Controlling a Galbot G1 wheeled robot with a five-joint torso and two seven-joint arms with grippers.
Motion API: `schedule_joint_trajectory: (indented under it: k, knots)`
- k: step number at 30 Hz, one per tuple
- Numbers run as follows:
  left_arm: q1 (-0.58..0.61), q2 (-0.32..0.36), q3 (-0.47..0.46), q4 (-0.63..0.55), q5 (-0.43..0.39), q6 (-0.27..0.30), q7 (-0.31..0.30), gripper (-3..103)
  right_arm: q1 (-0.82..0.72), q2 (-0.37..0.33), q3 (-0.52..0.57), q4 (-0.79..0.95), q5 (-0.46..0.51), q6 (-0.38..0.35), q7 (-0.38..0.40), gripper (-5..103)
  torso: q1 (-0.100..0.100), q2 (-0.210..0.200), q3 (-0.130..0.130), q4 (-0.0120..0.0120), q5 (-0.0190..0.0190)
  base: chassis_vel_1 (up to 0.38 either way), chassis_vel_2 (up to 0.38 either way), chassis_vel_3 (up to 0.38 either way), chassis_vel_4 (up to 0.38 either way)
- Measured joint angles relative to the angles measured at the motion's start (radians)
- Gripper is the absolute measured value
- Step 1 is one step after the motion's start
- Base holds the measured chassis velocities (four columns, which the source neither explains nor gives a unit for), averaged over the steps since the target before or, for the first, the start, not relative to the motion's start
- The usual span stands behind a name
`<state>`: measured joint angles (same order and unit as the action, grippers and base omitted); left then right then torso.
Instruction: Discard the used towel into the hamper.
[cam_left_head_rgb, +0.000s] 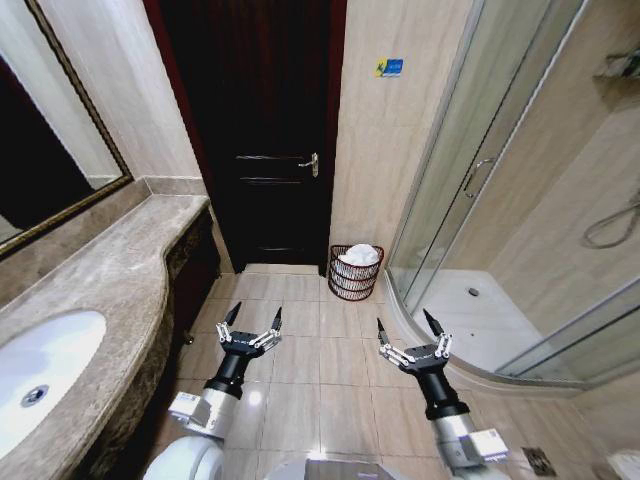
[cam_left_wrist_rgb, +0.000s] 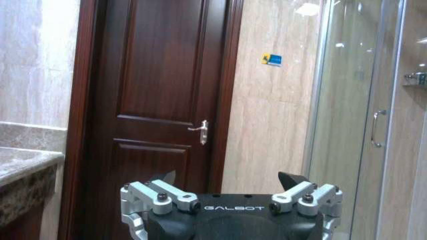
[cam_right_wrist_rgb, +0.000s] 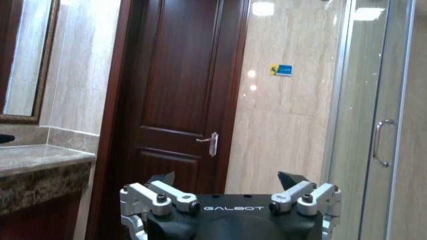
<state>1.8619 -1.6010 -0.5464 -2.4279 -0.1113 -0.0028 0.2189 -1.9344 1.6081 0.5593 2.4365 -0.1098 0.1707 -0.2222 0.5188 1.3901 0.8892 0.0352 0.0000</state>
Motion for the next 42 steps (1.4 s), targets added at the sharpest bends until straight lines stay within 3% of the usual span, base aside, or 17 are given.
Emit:
schedule_joint_trajectory:
  k: [42]
  knots:
    - [0.000,0.000,0.000,0.000,0.000,0.000,0.000,100,0.000,0.000,0.000,0.000,0.000,0.000,0.000,100,0.000,0.000,0.000,0.0000,0.0000,0.000,0.000,0.000,0.000]
